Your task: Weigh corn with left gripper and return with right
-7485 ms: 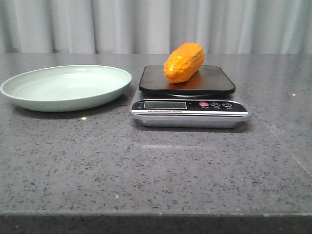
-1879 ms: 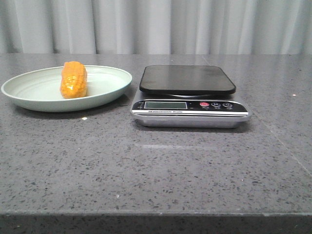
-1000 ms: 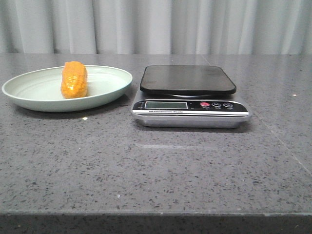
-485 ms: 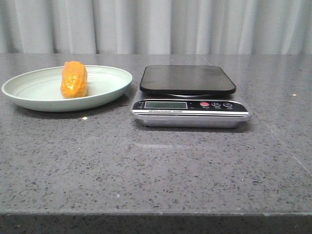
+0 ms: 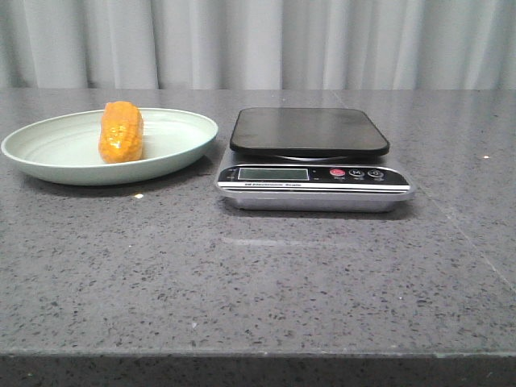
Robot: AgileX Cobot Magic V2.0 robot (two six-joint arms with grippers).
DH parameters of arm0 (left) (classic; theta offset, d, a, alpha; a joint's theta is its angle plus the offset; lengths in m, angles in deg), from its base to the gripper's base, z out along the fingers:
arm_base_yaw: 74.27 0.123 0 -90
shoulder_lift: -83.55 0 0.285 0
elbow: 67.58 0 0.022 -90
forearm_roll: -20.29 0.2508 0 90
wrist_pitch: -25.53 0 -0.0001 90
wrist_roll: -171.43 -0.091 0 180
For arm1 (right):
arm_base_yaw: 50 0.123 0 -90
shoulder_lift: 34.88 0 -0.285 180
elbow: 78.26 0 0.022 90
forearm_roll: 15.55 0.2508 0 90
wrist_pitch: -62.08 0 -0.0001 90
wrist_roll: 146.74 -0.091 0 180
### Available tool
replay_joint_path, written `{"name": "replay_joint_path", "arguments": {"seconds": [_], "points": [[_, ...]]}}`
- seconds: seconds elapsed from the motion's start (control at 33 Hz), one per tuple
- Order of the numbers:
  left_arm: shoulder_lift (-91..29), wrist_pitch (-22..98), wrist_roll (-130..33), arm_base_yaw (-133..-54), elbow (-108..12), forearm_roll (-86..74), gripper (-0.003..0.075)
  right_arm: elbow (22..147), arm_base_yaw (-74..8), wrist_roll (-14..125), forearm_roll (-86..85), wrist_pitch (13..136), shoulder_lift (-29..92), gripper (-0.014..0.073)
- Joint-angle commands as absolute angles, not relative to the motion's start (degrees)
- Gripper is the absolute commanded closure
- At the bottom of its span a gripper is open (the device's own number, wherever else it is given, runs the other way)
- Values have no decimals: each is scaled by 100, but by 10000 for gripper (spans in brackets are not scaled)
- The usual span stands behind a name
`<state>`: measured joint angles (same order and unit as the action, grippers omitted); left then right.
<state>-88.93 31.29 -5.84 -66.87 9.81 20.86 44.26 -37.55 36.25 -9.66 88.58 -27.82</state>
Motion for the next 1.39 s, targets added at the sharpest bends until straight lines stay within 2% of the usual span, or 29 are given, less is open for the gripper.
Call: {"name": "replay_joint_path", "arguments": {"seconds": [0.0,0.76,0.97,1.36], "points": [[-9006,2688,-587,-6706,1028,2029,587,4564,-3778,3669,-952,8437,-2820,433],[-9006,2688,-587,-6706,1028,2029,587,4357,-3887,3669,-1005,8295,-2825,433],[-9006,2688,-587,-6706,1028,2029,587,3474,-4776,3664,-1034,7172,-2831,433],[-9006,2688,-587,-6706,1028,2029,587,2323,-4578,3628,-1034,5646,-2866,433]]}}
